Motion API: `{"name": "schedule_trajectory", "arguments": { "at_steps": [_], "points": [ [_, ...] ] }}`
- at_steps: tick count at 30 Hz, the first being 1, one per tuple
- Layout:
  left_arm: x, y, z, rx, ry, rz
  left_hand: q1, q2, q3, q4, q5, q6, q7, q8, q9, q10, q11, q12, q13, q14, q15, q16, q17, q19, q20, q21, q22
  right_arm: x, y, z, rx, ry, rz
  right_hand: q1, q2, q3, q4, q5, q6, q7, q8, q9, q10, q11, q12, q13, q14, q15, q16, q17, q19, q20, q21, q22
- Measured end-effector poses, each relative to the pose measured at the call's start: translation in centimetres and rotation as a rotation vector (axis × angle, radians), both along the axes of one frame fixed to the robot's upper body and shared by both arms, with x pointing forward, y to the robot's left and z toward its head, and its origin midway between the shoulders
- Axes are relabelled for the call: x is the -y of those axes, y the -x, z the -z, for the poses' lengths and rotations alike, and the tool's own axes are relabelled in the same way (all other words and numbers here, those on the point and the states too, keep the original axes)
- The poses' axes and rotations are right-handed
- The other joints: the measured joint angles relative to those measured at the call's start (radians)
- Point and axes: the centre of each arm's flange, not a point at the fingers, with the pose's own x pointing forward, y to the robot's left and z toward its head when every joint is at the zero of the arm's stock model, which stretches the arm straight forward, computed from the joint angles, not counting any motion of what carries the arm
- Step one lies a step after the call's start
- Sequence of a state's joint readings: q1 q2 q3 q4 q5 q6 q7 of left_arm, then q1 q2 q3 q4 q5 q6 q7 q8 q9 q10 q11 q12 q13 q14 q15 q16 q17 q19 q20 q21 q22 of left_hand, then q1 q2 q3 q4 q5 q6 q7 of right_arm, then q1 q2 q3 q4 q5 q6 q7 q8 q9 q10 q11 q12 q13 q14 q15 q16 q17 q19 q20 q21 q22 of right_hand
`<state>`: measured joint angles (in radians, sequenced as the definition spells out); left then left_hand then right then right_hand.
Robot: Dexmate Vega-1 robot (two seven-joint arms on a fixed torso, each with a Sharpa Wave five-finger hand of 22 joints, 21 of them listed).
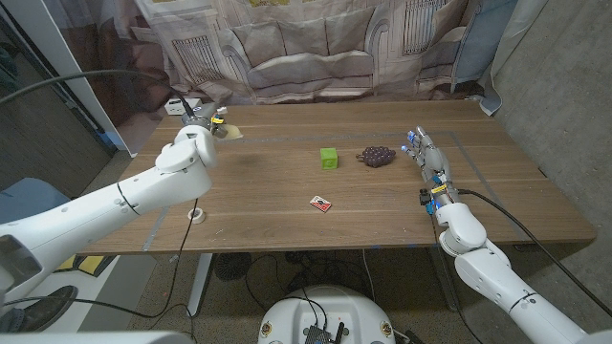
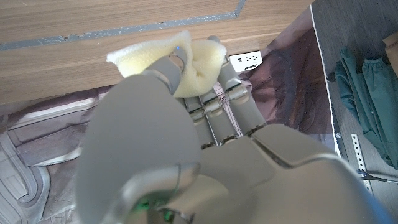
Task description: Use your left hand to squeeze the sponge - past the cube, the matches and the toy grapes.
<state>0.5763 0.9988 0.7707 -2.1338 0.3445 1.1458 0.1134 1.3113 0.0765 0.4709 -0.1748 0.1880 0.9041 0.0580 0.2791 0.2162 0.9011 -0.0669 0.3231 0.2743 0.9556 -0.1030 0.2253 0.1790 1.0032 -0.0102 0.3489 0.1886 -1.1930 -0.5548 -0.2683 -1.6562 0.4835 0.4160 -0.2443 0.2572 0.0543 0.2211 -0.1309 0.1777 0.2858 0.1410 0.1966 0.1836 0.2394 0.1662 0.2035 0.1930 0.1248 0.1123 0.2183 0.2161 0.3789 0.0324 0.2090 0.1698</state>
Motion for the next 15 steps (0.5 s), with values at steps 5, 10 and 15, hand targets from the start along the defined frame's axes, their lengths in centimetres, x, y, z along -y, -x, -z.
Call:
{"name": "schedule_trajectory", "arguments": {
  "at_steps": [5,10,15],
  "points": [
    [0.28,-0.22,0.07,-0.006,0.007,0.014,0.015,-0.015,0.000,0.000,0.000,0.062,-0.016,0.021,0.009,0.042,-0.008,0.017,0.020,0.030,0.004,0.019,0.014,0.047,-0.018,0.027,0.000,-0.03,-0.05,0.01,0.000,-0.001,-0.001,0.000,0.000,0.000,0.000,0.000,0.000,0.000,0.000,0.000,0.000,0.000,0.000,0.000,0.000,0.000,0.000,0.000,0.000,0.000,0.000,0.000],
    [0.52,-0.40,0.05,-0.010,0.011,0.023,0.048,-0.028,-0.011,-0.010,0.000,0.115,-0.021,0.035,0.010,0.058,0.025,0.025,0.047,0.048,0.014,0.033,0.021,0.066,-0.028,0.044,0.000,-0.03,-0.06,0.02,-0.001,-0.003,-0.002,0.000,0.000,0.000,0.000,0.000,0.000,0.000,0.000,0.000,0.000,0.000,0.000,0.000,0.000,0.000,0.000,0.000,0.000,0.000,0.000,0.000],
    [0.82,-0.67,0.21,-0.016,0.011,0.027,0.063,-0.043,-0.028,-0.005,0.000,0.151,-0.022,0.046,0.009,0.081,0.017,0.046,0.074,0.074,0.025,0.056,0.033,0.082,-0.036,0.063,0.005,-0.02,-0.06,0.07,-0.002,-0.004,-0.002,0.000,0.000,0.000,0.000,0.000,0.000,0.000,0.000,0.000,0.000,0.000,0.000,0.000,0.000,0.000,0.000,0.000,0.000,0.000,-0.006,0.000]
  ]
}}
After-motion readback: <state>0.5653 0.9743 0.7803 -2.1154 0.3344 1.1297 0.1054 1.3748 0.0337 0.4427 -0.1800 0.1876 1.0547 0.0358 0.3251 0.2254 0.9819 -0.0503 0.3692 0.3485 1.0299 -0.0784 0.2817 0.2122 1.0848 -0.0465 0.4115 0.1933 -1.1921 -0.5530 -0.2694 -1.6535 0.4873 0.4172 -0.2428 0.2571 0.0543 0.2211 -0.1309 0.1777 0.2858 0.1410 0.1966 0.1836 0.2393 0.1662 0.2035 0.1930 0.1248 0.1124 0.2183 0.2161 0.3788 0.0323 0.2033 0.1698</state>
